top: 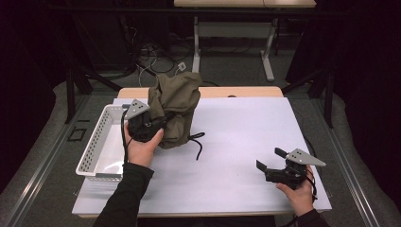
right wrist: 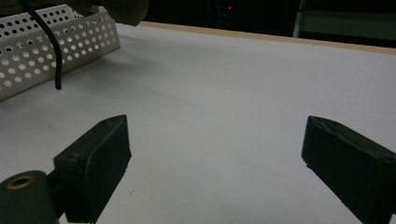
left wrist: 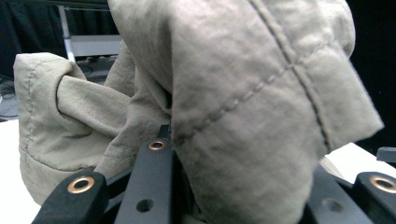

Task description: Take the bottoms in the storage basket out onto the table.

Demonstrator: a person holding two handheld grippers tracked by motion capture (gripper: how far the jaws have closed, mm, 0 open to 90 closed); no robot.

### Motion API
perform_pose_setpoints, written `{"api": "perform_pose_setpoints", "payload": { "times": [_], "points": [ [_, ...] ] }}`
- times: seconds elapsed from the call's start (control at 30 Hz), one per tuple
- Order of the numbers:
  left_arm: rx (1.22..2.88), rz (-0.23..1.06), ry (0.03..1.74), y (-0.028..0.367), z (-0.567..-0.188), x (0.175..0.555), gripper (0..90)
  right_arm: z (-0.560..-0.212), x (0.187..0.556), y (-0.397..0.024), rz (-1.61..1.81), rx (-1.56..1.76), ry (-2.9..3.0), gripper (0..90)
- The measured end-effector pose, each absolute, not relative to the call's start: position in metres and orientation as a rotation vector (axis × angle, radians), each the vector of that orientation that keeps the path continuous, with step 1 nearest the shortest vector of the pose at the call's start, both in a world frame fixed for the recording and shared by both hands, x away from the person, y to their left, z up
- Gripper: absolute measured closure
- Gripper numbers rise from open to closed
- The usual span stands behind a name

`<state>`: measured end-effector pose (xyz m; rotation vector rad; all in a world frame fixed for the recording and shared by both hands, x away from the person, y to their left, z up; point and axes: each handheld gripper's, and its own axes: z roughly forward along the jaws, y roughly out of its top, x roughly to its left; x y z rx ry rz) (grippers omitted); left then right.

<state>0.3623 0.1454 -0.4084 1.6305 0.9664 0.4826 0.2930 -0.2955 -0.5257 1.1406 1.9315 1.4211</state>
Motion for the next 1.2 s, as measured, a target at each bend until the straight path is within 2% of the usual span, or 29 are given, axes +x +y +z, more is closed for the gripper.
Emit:
{"api": "perform_pose_setpoints", "payload": {
  "times": [1.2],
  "points": [
    [1.703, 0.389, 0.856, 0.097, -0.424, 0.352, 71.0, -0.525, 0.293, -0.295, 1.426, 1.137, 1.926, 7.9]
  ]
}}
